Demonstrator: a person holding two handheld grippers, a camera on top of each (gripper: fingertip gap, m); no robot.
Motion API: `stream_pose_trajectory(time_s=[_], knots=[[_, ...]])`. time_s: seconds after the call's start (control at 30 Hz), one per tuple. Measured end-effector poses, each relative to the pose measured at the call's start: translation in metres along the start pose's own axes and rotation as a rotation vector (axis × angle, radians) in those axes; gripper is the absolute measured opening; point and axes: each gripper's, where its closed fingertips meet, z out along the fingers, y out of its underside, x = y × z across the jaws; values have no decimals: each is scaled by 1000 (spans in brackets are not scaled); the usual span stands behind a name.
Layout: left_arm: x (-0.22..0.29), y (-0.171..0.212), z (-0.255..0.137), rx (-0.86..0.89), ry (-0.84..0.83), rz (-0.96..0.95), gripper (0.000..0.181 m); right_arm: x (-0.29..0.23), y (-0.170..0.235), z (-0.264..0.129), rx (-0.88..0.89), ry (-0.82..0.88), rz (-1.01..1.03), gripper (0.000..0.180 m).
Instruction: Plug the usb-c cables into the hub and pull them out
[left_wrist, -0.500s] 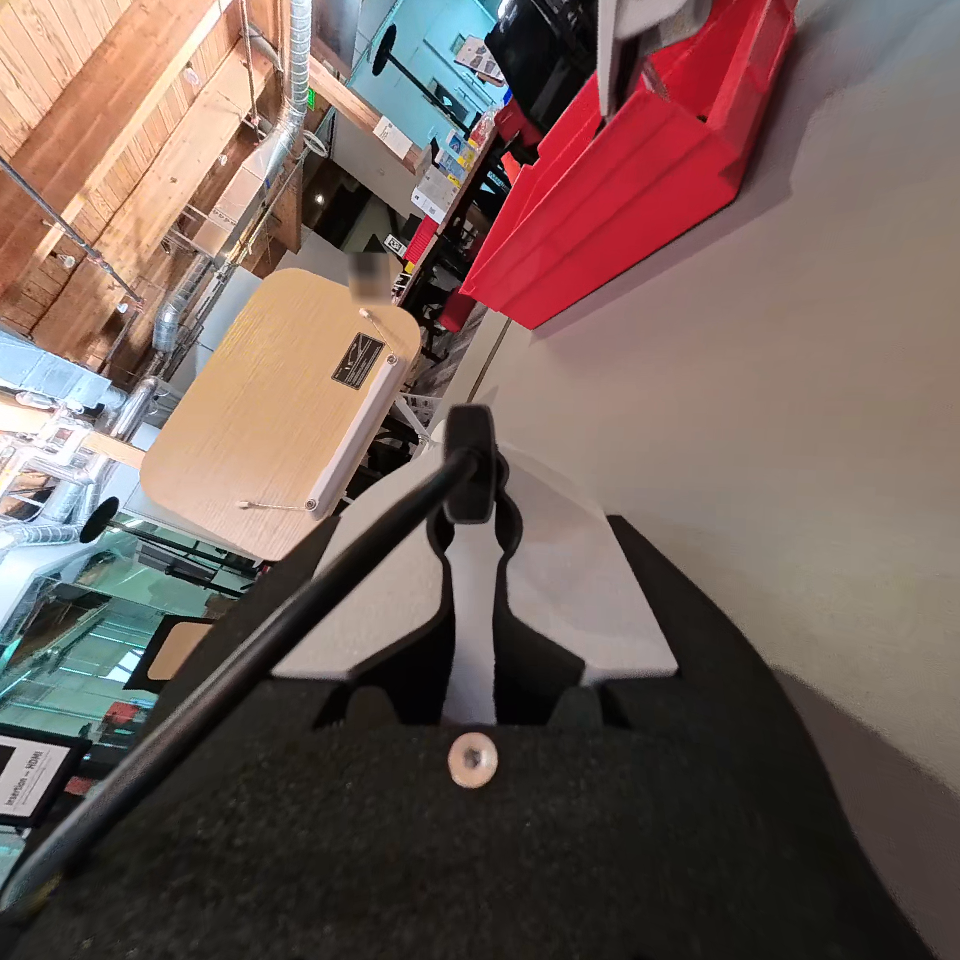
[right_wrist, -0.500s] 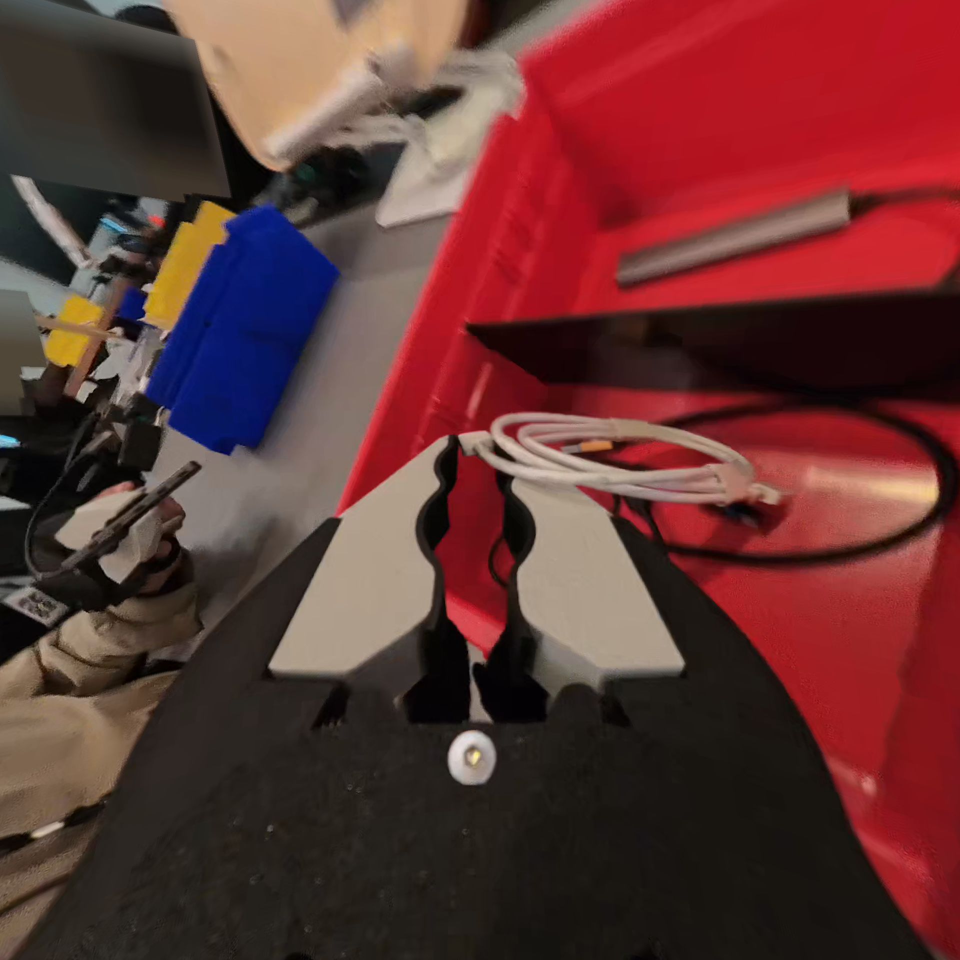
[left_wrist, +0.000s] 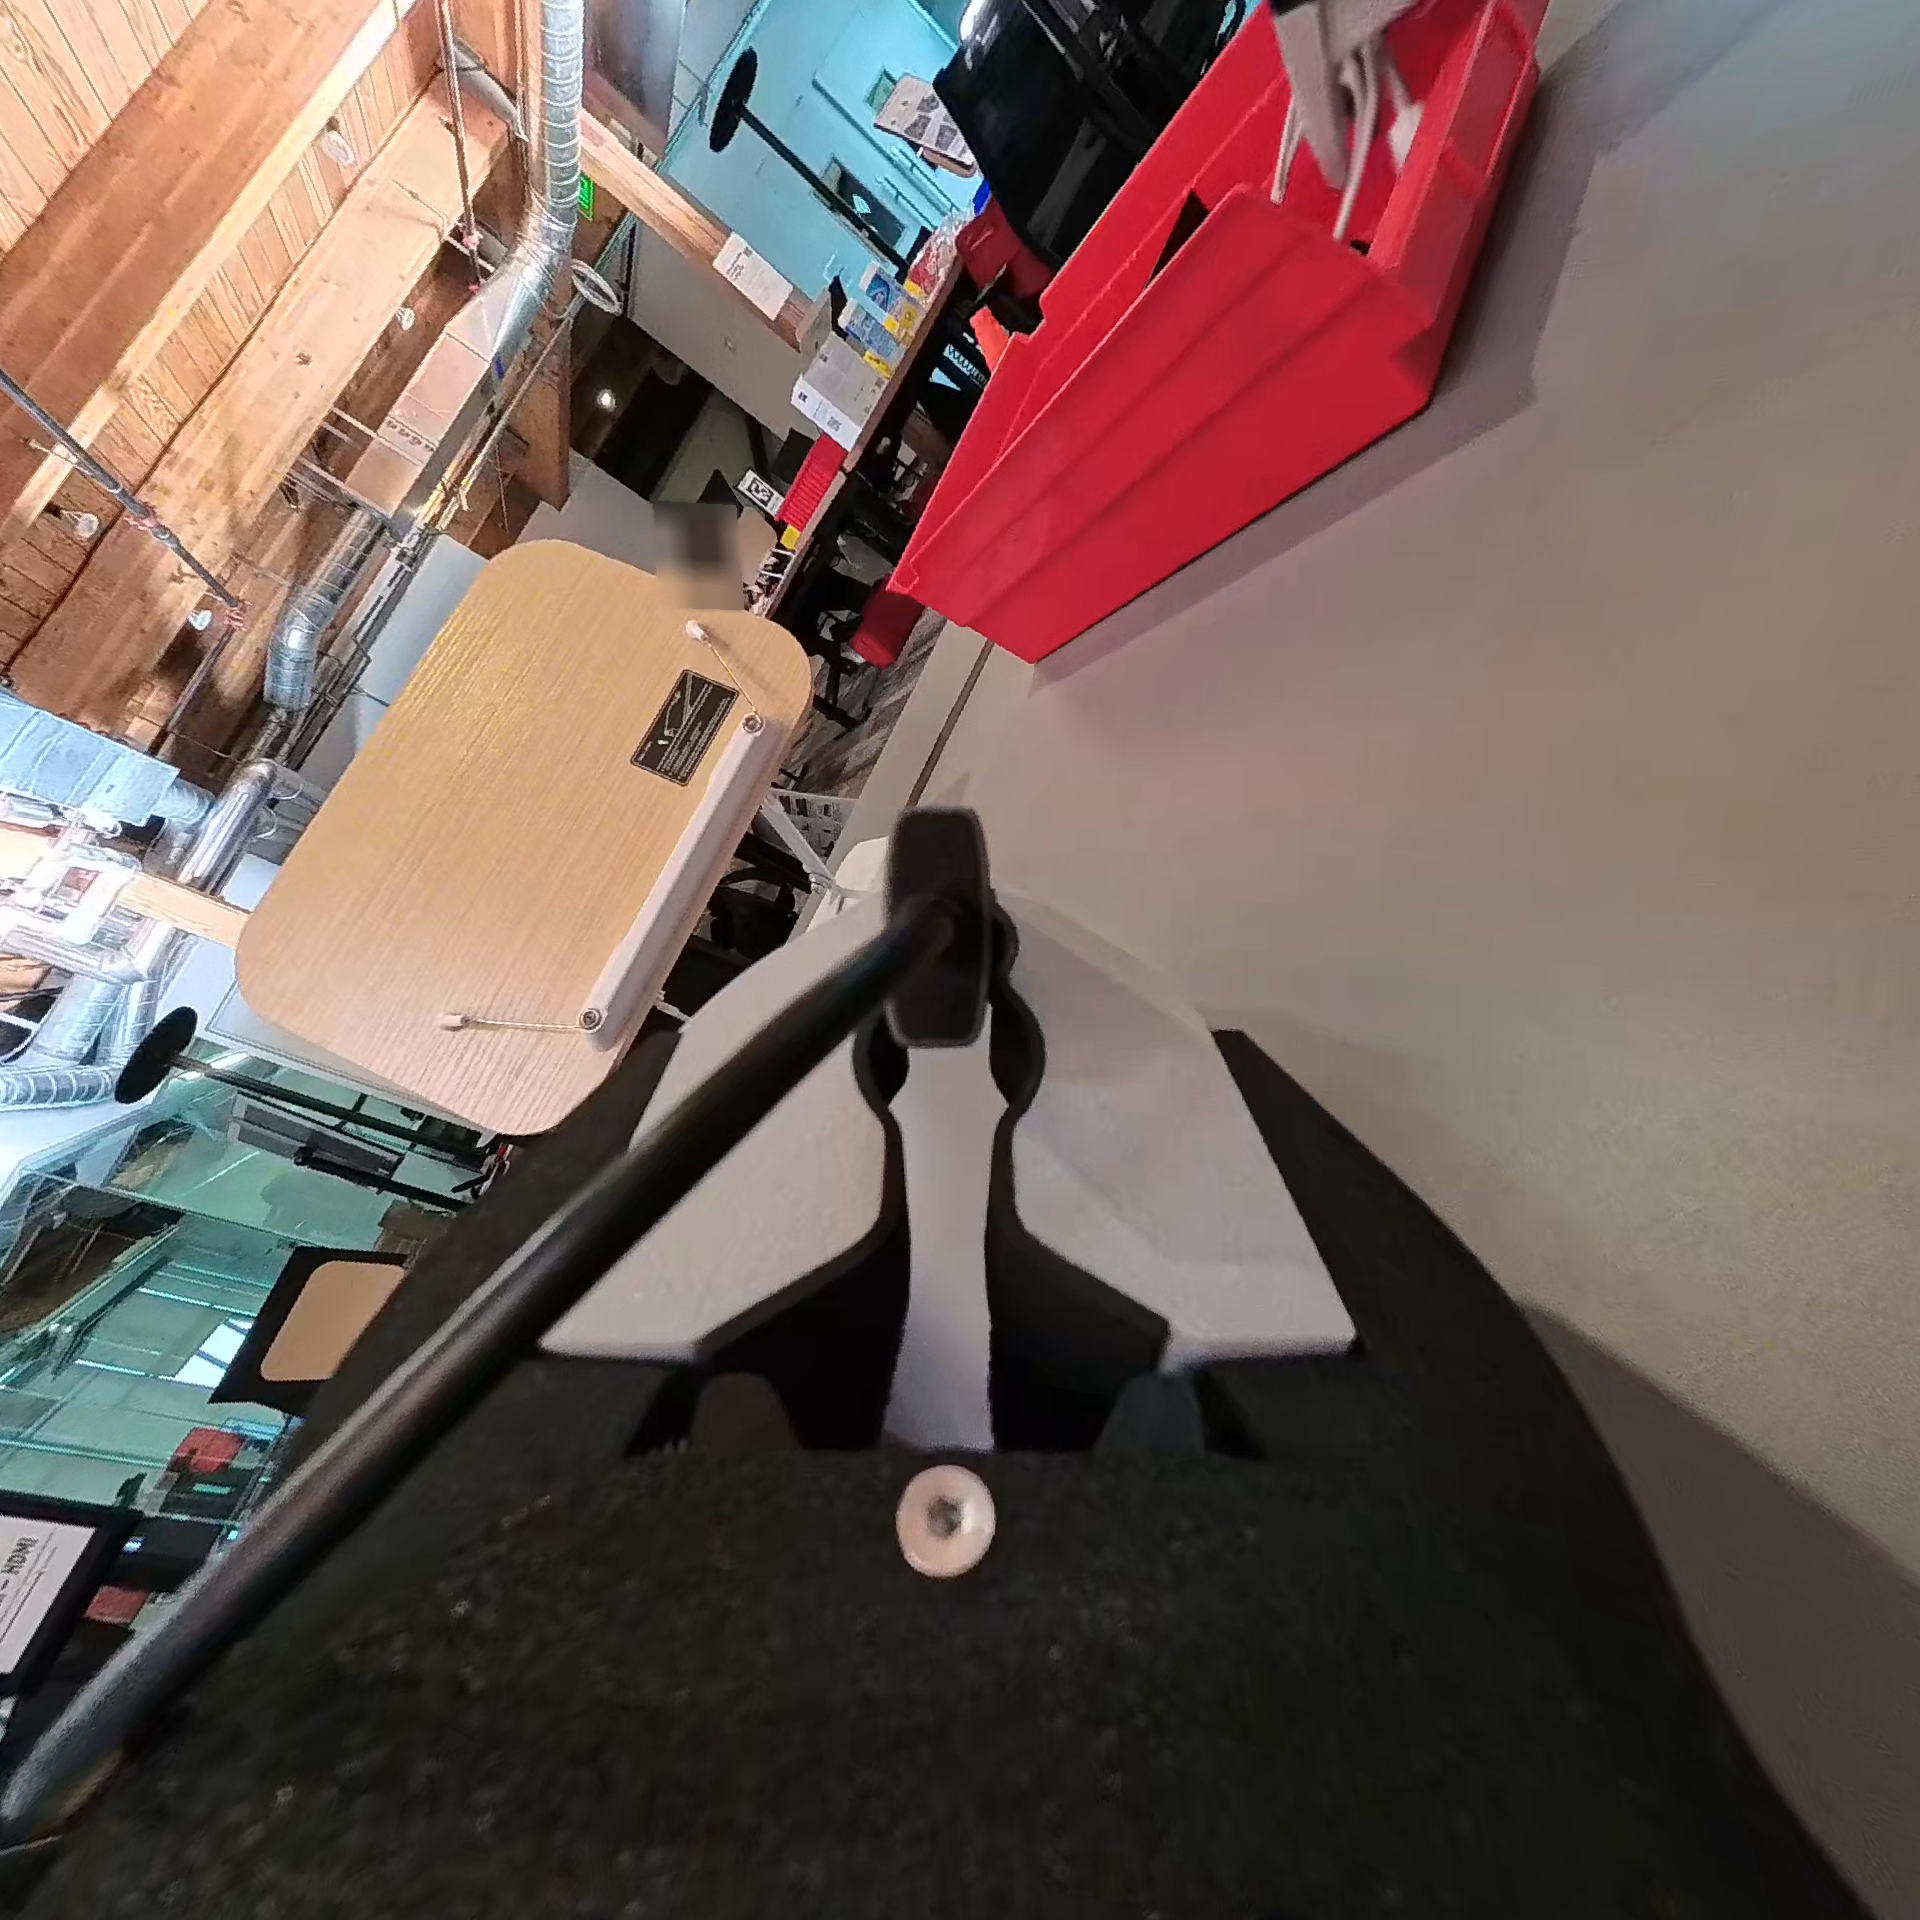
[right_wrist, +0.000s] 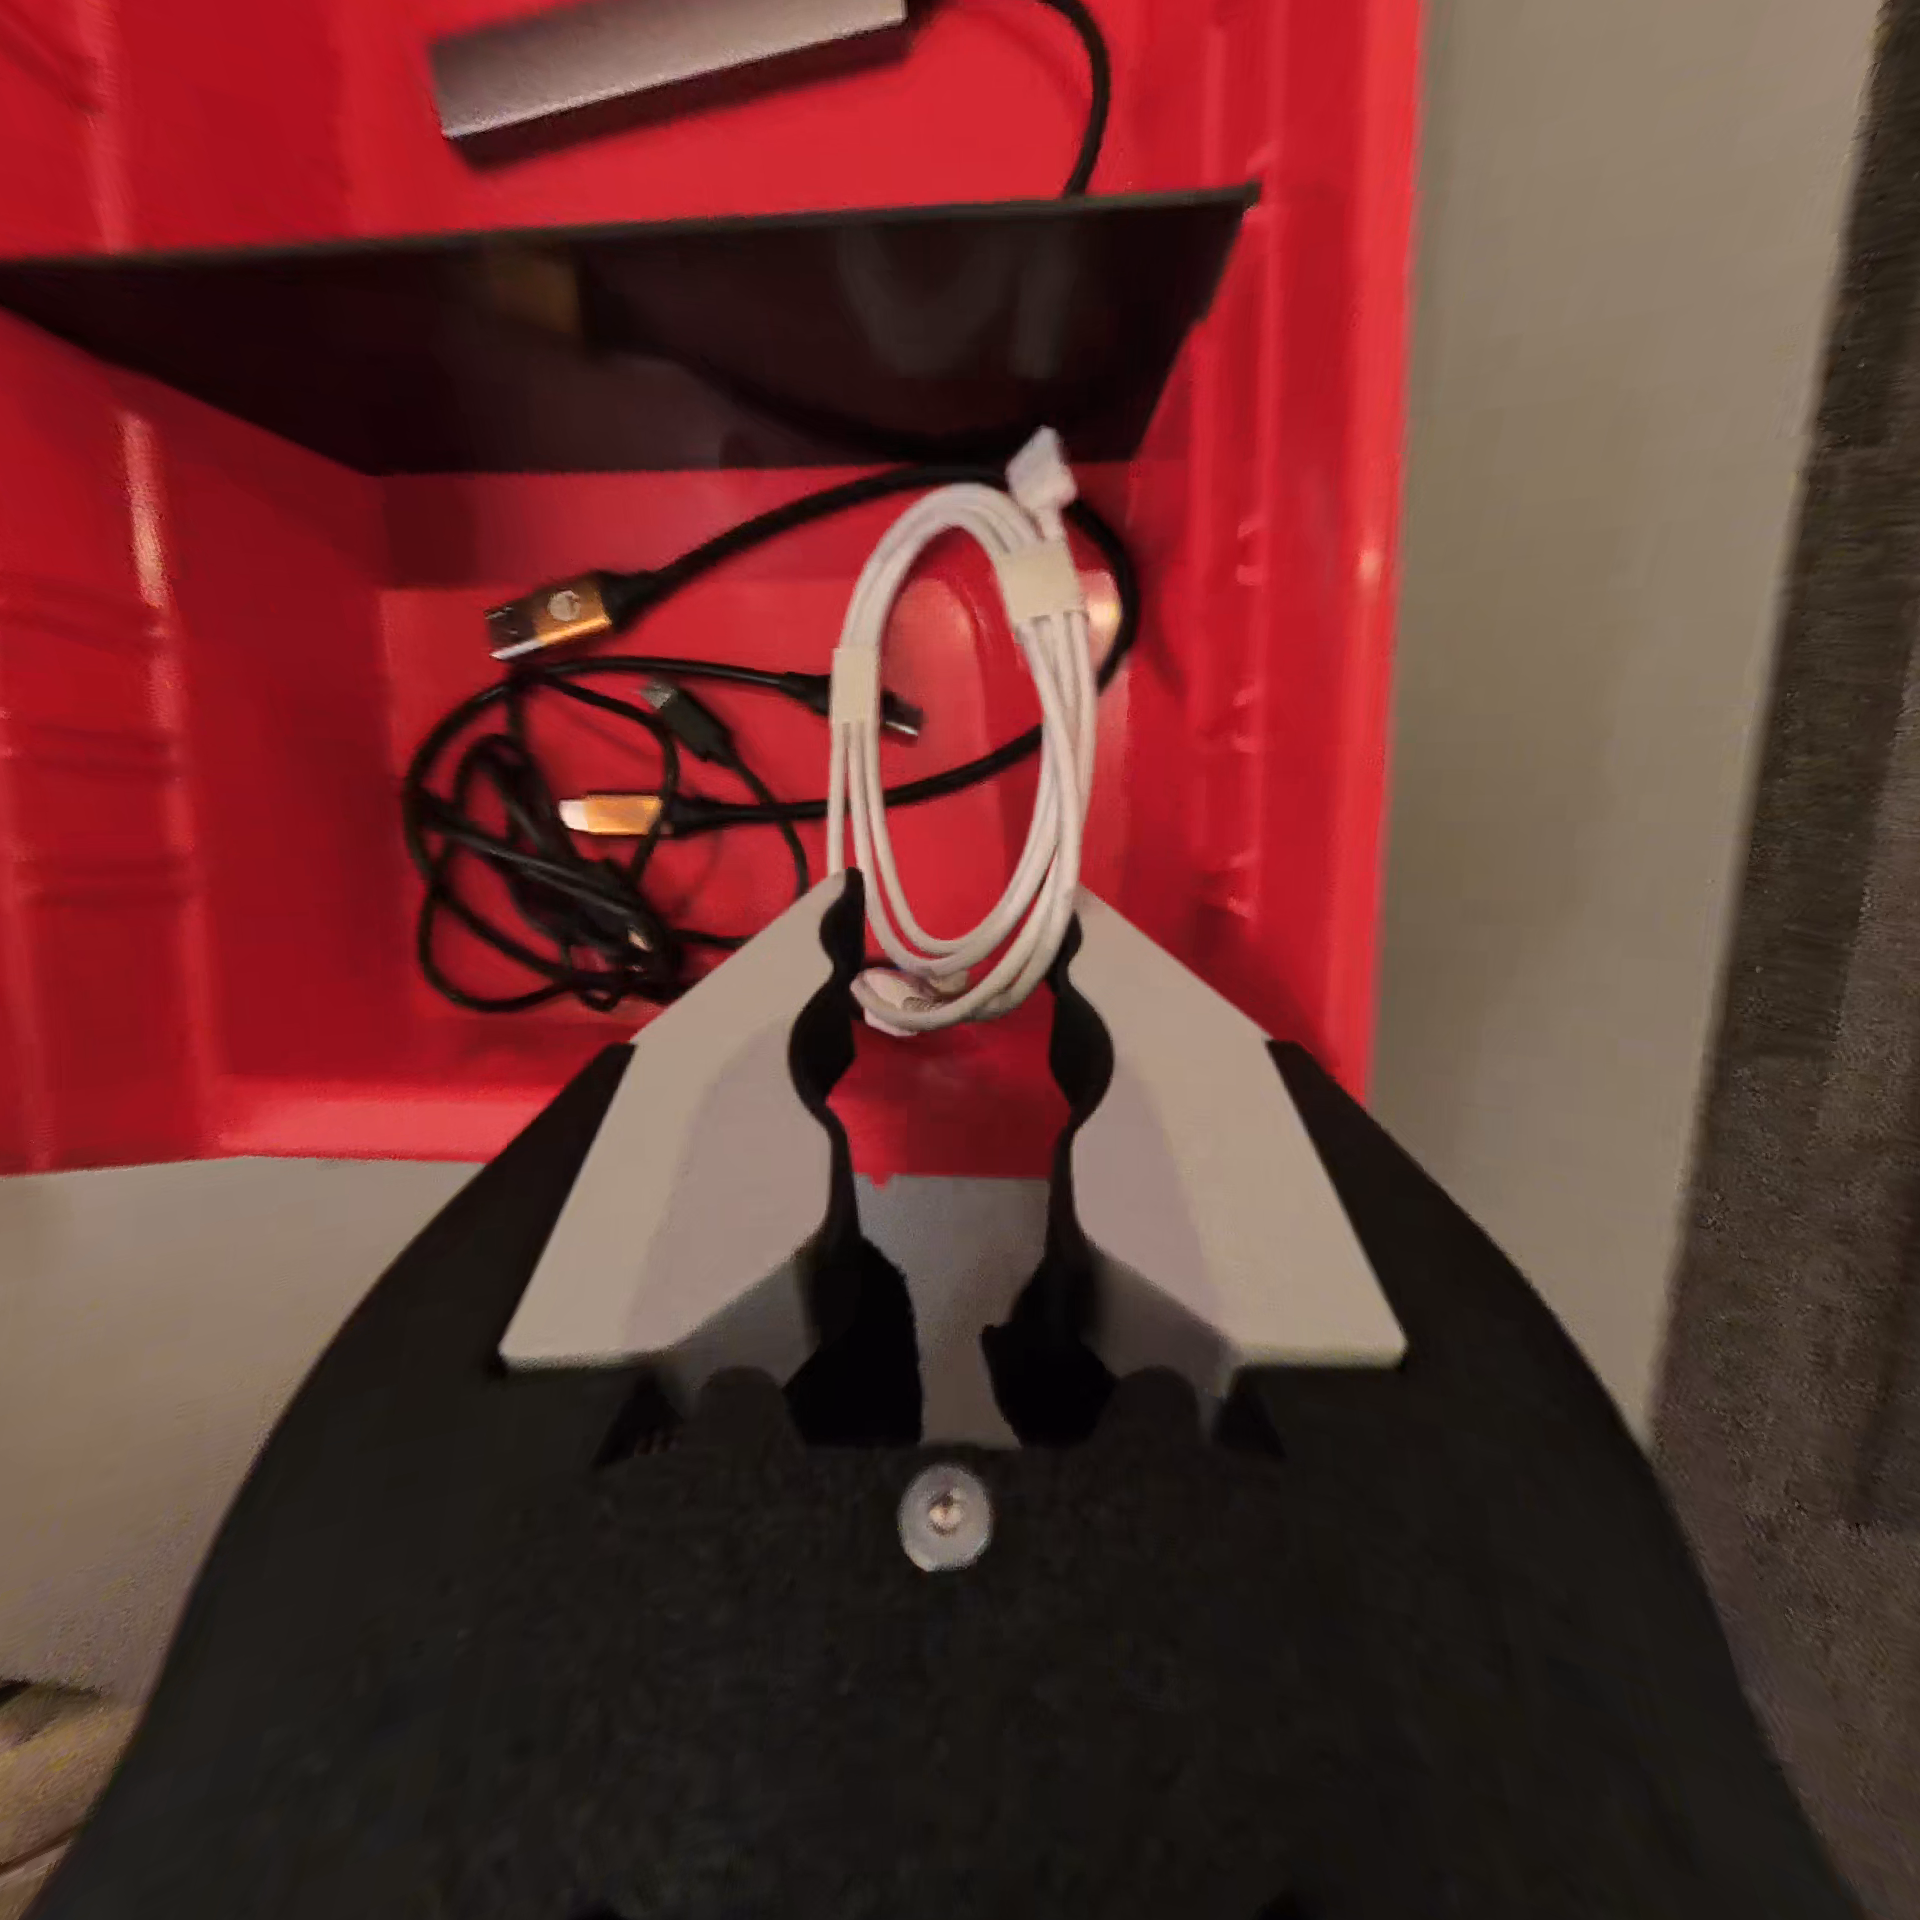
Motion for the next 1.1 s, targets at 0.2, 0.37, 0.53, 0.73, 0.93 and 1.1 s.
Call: stream_pose_trajectory(time_s=[0.2,0.37,0.53,0.73,0.93,1.1], knots=[[2,0,1,-8,5,11,10,-6,-3,14,-2,-11,14,40],[0,2,1,-9,4,-12,10,11,-15,-25,76,139,-42,55],[-7,0,0,16,-1,-93,10,-111,-41,-65,324,-323,-273,54],[-8,3,2,0,-11,-75,10,-303,5,-100,460,-873,-637,105],[-6,3,1,-15,-23,-14,10,-413,61,-96,330,-1146,-632,143],[-5,-2,0,-3,-26,14,10,-432,71,-83,328,-1184,-604,146]])
